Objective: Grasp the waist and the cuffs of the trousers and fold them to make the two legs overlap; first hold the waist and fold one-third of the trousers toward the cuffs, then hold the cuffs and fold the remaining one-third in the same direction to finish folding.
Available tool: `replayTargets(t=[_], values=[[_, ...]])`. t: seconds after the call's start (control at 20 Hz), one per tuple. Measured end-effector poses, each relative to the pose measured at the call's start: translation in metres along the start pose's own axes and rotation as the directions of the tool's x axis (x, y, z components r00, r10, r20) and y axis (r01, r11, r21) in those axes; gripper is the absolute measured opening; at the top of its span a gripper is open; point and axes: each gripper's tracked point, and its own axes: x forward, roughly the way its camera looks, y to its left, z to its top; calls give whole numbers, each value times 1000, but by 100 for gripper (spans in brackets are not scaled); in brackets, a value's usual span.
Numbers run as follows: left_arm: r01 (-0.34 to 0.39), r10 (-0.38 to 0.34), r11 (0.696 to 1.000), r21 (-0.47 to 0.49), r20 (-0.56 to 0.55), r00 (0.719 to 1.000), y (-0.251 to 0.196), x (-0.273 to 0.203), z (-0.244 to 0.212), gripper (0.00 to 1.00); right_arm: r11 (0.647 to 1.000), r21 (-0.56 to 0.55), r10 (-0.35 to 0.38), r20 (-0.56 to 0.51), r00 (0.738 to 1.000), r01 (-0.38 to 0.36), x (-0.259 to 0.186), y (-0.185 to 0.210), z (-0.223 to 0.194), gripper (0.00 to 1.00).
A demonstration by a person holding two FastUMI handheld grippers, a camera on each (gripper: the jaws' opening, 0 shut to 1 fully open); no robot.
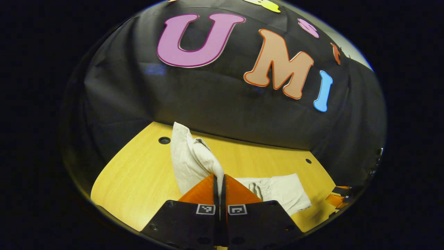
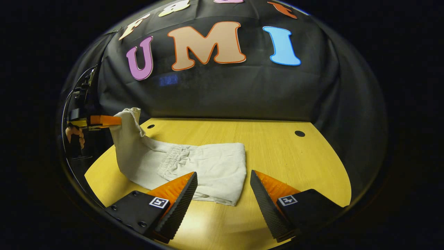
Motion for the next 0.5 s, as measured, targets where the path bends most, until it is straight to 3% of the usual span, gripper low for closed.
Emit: replayTargets(t=[0.5], values=[[155, -153, 984, 88, -27, 988, -131, 38, 3, 0, 997, 54, -58, 15, 998, 57, -30, -71, -9, 96]])
